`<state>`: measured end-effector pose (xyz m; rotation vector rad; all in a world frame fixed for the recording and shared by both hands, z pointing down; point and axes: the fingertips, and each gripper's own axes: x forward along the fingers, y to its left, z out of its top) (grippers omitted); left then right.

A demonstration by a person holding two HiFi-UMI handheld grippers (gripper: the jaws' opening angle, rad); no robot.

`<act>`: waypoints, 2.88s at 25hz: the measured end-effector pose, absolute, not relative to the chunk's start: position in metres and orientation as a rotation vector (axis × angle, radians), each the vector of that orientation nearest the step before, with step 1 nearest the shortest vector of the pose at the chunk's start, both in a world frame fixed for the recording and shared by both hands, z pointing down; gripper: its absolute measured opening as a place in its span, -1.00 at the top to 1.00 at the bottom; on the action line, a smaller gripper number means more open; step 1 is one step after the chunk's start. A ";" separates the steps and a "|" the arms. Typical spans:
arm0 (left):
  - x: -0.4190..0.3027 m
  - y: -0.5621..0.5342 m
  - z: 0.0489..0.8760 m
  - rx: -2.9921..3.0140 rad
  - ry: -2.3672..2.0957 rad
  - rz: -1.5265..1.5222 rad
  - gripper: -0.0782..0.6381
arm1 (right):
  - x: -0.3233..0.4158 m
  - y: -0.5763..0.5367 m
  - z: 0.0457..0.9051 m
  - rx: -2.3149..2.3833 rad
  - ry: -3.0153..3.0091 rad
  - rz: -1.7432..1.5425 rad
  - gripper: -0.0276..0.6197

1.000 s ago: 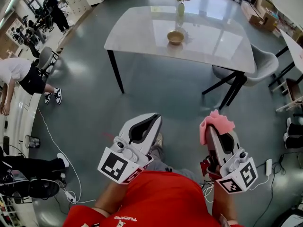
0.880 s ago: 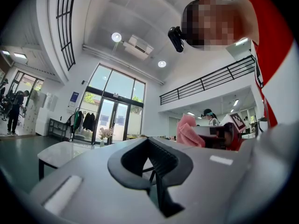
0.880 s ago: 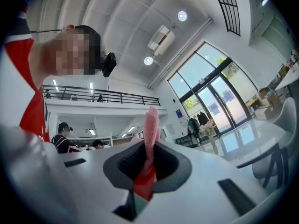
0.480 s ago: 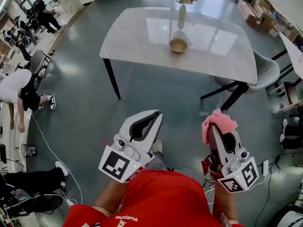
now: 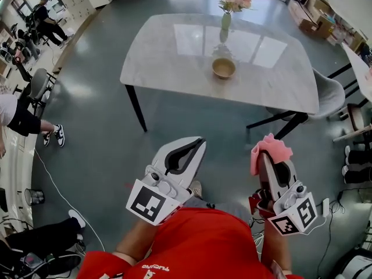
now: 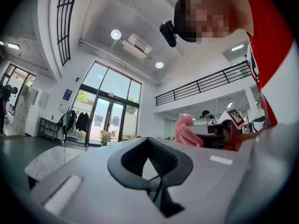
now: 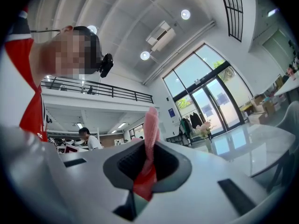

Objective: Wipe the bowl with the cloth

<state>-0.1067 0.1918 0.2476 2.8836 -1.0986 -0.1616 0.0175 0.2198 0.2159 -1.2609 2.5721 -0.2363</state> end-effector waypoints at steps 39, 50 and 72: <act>-0.084 0.008 0.277 2.850 -1.243 -0.034 0.76 | 0.056 0.029 0.248 -1.277 2.644 -0.180 0.84; -0.055 -0.058 0.300 2.770 -1.296 0.078 0.76 | 0.086 -0.037 0.262 -1.218 2.693 -0.212 0.84; -0.042 -0.169 0.409 2.412 -1.338 0.314 0.43 | 0.098 -0.131 0.301 -1.076 2.836 -0.268 0.84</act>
